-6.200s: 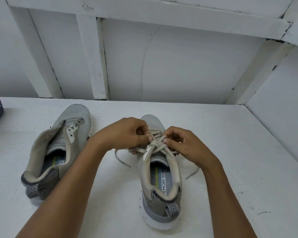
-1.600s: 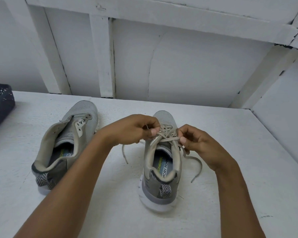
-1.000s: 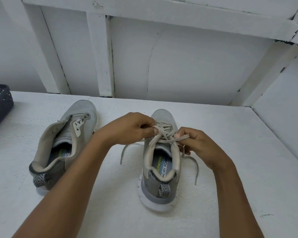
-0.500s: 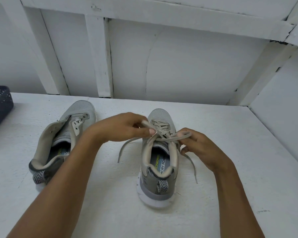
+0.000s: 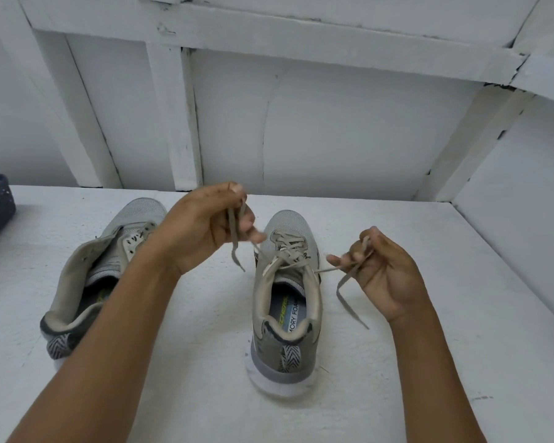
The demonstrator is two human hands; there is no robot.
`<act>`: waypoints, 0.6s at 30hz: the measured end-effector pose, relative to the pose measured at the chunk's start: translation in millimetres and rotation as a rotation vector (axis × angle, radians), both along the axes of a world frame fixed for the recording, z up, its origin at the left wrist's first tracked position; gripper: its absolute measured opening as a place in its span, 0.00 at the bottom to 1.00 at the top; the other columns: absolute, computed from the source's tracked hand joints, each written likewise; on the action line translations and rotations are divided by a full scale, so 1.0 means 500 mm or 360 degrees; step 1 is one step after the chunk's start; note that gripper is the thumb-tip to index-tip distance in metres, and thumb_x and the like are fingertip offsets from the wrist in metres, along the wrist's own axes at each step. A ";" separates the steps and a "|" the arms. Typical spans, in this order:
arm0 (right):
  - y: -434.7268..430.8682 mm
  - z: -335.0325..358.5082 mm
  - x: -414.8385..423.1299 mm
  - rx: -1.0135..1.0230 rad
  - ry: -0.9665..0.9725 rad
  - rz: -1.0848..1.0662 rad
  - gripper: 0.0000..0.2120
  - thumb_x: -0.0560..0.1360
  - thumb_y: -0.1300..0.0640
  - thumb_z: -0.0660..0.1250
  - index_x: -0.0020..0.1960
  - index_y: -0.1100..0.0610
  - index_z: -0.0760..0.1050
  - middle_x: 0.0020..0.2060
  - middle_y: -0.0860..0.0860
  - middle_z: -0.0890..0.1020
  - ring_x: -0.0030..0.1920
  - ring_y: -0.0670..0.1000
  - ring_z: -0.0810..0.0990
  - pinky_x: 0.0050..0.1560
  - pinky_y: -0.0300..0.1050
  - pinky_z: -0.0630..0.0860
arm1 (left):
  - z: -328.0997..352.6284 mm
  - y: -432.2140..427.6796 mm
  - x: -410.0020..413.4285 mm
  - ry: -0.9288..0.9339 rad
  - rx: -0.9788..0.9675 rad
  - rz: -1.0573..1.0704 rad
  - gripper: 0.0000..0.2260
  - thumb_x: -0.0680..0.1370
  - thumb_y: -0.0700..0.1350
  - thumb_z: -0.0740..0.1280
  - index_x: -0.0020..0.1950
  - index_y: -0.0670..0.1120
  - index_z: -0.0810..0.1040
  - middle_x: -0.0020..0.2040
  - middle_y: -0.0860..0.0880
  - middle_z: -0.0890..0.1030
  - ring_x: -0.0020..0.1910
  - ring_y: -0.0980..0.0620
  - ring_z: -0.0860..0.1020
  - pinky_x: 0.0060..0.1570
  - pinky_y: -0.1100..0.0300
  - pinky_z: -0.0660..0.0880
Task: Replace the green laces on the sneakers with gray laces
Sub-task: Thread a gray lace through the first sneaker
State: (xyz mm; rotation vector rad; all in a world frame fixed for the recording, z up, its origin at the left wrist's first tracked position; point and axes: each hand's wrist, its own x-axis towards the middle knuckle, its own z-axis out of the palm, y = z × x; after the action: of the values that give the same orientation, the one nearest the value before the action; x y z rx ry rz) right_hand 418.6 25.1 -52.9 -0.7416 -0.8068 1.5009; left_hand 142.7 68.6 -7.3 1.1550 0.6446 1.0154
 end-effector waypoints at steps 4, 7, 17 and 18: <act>0.002 0.008 -0.013 -0.0127 -0.0242 -0.0108 0.13 0.77 0.52 0.62 0.38 0.55 0.64 0.24 0.48 0.61 0.23 0.45 0.60 0.27 0.40 0.68 | -0.011 0.002 0.024 0.0523 -0.0012 0.0026 0.10 0.81 0.45 0.65 0.41 0.45 0.69 0.31 0.48 0.68 0.26 0.53 0.60 0.26 0.62 0.63; -0.002 0.011 -0.023 -0.0036 -0.0736 -0.0026 0.10 0.74 0.52 0.68 0.43 0.57 0.71 0.28 0.48 0.61 0.26 0.46 0.58 0.29 0.40 0.64 | -0.020 0.002 0.034 0.0990 0.0224 -0.0078 0.07 0.80 0.46 0.68 0.45 0.45 0.75 0.35 0.51 0.75 0.28 0.56 0.65 0.28 0.63 0.65; -0.007 0.034 -0.019 0.0121 -0.1542 0.0577 0.10 0.73 0.49 0.70 0.39 0.56 0.79 0.30 0.48 0.76 0.30 0.44 0.67 0.33 0.35 0.66 | -0.002 -0.018 0.018 0.1673 0.0518 -0.0365 0.09 0.79 0.52 0.67 0.45 0.48 0.81 0.34 0.58 0.80 0.31 0.61 0.71 0.36 0.65 0.67; -0.005 0.029 -0.017 0.0127 -0.1533 0.0570 0.09 0.74 0.51 0.70 0.40 0.56 0.79 0.32 0.49 0.77 0.31 0.45 0.69 0.35 0.37 0.68 | -0.005 -0.019 0.014 0.1672 0.0522 -0.0369 0.08 0.80 0.50 0.68 0.45 0.48 0.81 0.33 0.58 0.80 0.32 0.60 0.70 0.36 0.63 0.67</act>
State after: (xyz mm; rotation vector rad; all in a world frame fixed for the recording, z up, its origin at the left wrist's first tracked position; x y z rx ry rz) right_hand 410.0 22.4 -38.5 -1.3365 -1.7798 1.3664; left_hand 149.9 59.2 -9.9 2.0139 1.1417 0.2452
